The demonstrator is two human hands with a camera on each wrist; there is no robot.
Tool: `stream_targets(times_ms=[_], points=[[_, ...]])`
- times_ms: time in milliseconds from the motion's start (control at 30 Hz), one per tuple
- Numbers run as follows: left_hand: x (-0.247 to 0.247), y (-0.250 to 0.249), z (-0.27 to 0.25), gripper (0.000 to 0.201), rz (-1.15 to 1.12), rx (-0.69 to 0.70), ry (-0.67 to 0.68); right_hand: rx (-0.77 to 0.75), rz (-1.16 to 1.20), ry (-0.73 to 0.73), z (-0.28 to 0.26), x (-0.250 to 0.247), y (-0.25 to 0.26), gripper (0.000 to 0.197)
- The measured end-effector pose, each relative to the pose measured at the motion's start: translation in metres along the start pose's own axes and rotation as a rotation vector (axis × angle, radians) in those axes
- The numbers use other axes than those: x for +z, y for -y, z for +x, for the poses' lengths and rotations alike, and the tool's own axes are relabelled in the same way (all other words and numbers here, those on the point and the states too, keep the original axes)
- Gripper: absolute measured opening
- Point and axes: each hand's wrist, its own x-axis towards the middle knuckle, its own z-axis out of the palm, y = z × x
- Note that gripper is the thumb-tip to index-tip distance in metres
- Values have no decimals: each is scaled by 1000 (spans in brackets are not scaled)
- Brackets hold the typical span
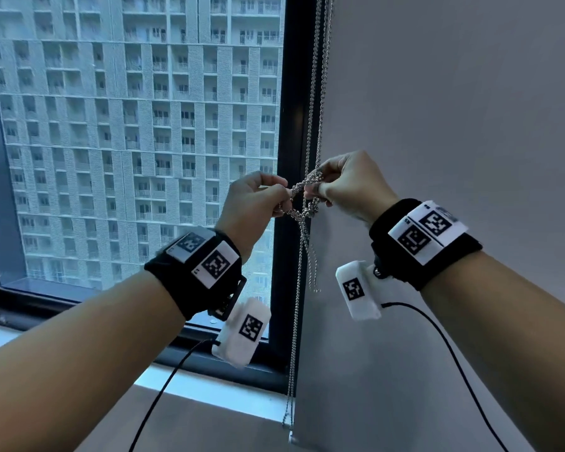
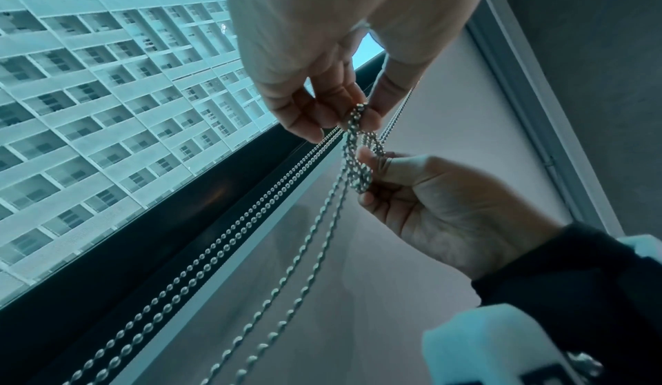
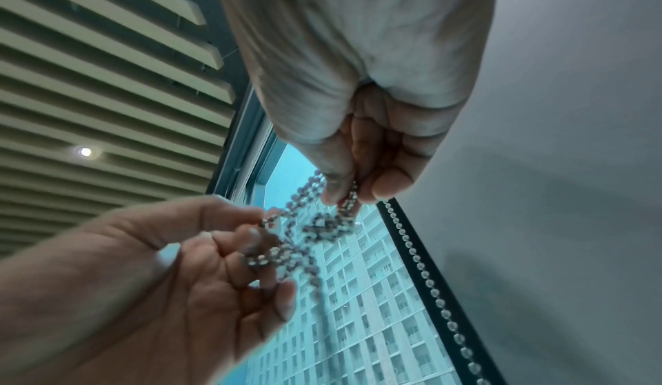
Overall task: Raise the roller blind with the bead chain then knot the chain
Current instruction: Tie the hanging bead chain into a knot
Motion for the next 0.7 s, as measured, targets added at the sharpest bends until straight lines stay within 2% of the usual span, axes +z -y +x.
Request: stream_targets(times_ms=[133, 233, 300, 367, 533, 633, 700], points=[[-1, 9, -10, 8, 50, 0, 54, -35, -46, -17, -3, 3, 0, 15], [-6, 19, -14, 4, 118, 10, 38, -44, -95, 0, -6, 6, 2, 13], [-10, 24, -17, 20, 109, 11, 17, -36, -134, -2, -8, 6, -1, 12], [-15, 26, -18, 25, 70, -5, 5, -20, -132, -9, -9, 6, -6, 13], [-21, 24, -24, 15, -135, 17, -24, -10, -106, -14, -9, 5, -11, 13], [-19, 18, -27, 13, -222, 42, 10, -19, -105, -6, -10, 5, -10, 11], [-17, 16, -27, 18, -207, 73, 22, -25, -114, -16, -12, 5, -12, 10]])
